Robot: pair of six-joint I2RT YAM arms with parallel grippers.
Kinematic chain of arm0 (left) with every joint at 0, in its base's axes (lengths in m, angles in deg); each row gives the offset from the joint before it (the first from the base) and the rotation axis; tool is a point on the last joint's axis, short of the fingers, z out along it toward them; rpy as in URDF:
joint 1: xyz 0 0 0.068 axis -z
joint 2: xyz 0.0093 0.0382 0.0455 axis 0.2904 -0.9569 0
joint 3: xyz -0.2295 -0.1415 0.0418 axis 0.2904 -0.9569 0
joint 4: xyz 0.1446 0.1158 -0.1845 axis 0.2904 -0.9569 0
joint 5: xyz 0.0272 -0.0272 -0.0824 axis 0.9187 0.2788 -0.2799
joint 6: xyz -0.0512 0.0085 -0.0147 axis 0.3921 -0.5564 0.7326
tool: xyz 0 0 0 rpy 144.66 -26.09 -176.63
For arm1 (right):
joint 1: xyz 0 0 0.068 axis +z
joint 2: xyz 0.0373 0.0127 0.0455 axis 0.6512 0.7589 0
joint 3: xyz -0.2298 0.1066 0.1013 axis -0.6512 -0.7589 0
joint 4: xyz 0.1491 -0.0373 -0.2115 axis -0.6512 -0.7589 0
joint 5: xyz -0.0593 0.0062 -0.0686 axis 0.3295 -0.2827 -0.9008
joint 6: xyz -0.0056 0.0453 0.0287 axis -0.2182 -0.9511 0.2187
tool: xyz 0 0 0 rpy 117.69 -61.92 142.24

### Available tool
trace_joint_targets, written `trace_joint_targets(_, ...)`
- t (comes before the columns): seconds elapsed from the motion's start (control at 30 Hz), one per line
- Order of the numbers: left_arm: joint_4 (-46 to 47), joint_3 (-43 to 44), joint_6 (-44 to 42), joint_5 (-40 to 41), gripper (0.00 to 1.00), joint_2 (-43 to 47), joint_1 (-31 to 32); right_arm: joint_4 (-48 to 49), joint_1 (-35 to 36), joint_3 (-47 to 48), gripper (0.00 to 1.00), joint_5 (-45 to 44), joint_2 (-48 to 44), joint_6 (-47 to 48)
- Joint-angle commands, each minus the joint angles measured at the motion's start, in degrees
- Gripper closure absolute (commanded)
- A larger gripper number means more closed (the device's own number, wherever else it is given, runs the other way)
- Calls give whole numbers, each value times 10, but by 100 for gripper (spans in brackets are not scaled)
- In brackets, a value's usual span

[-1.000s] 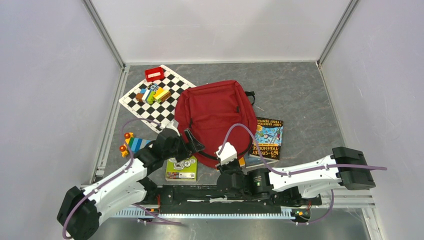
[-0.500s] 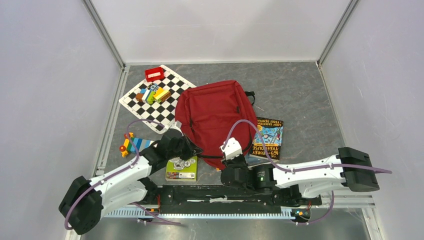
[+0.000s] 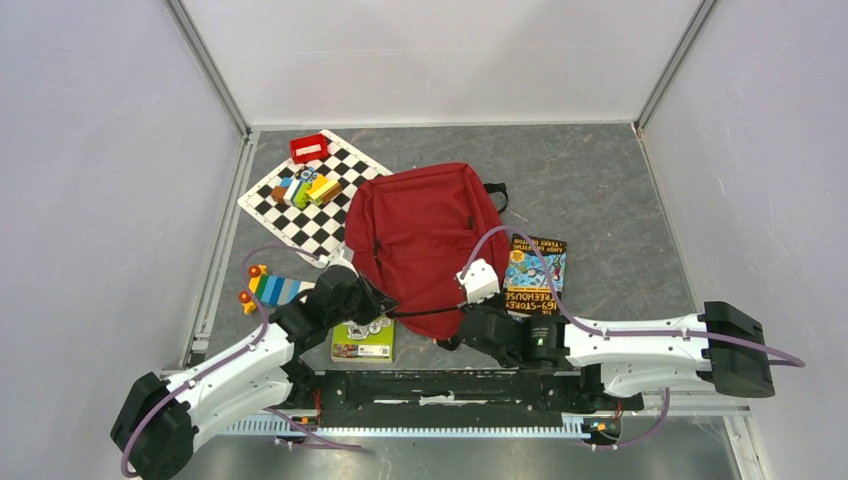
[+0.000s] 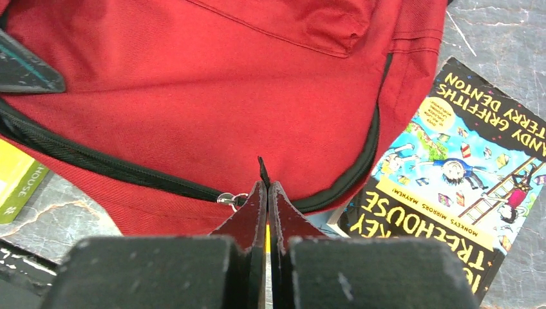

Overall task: Pack the student bag
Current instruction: Unzip the student bag at the center of the board.

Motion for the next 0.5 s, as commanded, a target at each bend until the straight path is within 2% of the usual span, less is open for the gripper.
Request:
trace_joint_targets(0.0, -41, 7, -31, 33, 98, 11, -1, -22, -26, -12, 100, 0, -27, 13)
trace_joint_targets(0.37, -83, 15, -62, 49, 98, 20, -3, -42, -66, -52, 100, -13, -92, 22)
trace_joint_targets(0.47, -86, 24, -106, 39, 98, 21, -3, -25, -77, -67, 100, -19, -102, 39)
